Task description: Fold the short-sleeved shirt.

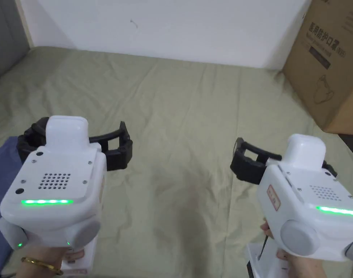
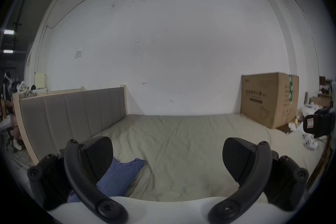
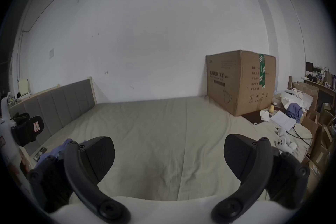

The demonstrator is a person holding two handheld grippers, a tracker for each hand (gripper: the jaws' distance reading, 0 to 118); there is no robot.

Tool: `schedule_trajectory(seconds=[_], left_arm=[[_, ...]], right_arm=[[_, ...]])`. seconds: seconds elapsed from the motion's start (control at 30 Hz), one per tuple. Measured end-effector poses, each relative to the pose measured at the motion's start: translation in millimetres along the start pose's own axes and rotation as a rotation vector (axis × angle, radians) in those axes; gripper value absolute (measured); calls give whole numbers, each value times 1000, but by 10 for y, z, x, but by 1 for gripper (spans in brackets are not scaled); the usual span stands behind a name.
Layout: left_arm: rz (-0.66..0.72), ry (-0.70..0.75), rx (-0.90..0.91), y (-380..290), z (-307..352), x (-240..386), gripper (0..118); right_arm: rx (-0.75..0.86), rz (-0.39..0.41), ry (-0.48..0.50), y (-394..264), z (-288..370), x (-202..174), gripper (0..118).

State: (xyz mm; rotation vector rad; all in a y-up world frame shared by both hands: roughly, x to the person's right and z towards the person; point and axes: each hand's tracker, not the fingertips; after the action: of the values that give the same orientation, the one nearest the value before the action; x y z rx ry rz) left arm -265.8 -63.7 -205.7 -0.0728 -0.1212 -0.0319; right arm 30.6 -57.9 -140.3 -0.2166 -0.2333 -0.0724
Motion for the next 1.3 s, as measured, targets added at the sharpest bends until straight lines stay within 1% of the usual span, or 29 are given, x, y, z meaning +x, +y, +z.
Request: schedule_trajectory(seconds=[0.17,0.33,0.5,0.53,0.57,0.6,0.63,0.67,0.7,0.73,0.77,0.8,0.87,0.93,1.3], left_arm=[[-65,-12,-6,-121,2,27,118],[-36,-34,-36,-200,17,10,118],[-36,-46,-26,-155,28,9,118],[-39,-47,-25,-139,28,8,118],[-43,-47,-24,-115,29,8,118],[-48,-45,-16,-75,71,34,117],[-49,-41,-9,-60,85,40,114],[-50,-38,0,-37,104,39,105],[-49,-37,9,-18,119,38,86],[-47,-30,11,-18,109,39,50],[-45,-20,11,-5,104,40,25],[-41,-19,11,-7,100,39,10],[-32,-19,11,-5,97,18,2],[-28,-30,3,3,99,12,0],[-9,-25,-10,14,97,-28,0]], right_arm=[[-2,45,20,-83,47,-65,117],[11,61,36,-37,84,-125,117],[18,71,35,17,119,-156,117],[16,75,33,28,126,-166,115],[14,78,33,44,139,-167,110],[15,81,36,57,144,-173,98],[16,82,37,69,146,-178,69],[16,80,37,80,142,-182,44],[16,74,38,91,141,-177,22],[18,67,36,93,143,-178,8],[23,57,38,99,147,-179,4],[22,56,43,105,147,-178,0],[24,53,42,107,157,-181,0],[19,48,41,103,162,-185,0],[18,52,39,101,177,-180,0]])
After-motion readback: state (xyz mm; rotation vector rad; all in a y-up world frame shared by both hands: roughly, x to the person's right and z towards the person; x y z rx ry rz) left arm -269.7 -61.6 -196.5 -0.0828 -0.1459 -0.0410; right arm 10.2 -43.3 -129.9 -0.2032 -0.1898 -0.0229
